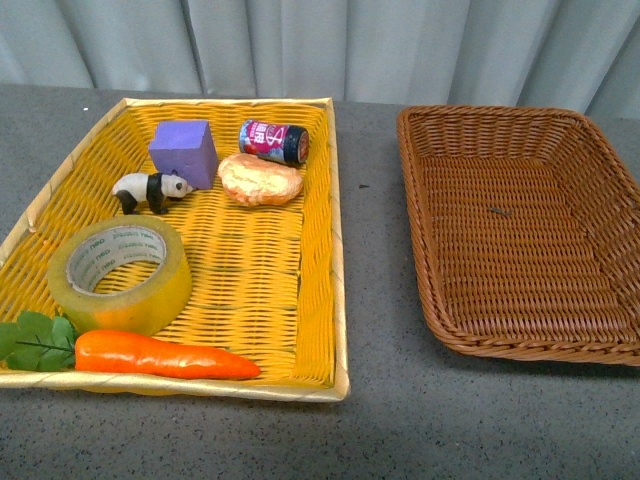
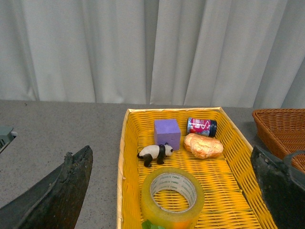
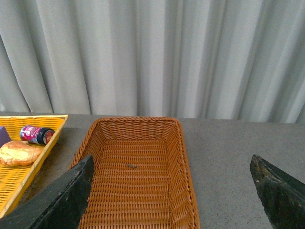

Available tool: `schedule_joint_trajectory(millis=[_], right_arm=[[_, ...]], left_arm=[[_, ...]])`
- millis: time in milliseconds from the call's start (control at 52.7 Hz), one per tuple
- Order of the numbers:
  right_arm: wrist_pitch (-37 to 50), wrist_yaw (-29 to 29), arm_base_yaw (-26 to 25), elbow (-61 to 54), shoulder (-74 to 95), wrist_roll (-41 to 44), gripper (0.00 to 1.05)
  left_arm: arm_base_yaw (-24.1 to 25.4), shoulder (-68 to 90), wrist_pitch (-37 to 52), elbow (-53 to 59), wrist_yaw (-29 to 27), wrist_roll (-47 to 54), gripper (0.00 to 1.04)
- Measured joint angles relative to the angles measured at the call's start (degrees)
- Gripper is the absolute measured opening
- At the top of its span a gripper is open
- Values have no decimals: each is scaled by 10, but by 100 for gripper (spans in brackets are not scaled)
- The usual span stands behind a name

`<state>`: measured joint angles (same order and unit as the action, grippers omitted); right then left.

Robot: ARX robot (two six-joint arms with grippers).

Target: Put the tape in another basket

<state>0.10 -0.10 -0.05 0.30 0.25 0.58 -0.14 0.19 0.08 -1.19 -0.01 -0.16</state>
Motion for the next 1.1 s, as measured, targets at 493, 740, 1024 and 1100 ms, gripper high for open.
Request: schedule_joint_trajectory(millis=[493,740,1024,1100], right_arm=[[0,0,0,0,0,0,96],[0,0,0,0,0,0,96],[0,0,0,0,0,0,96],[0,0,0,0,0,0,96]], left_arm=[[0,0,0,0,0,0,98],[0,0,0,0,0,0,98],[0,0,0,0,0,0,98],[0,0,0,0,0,0,98]])
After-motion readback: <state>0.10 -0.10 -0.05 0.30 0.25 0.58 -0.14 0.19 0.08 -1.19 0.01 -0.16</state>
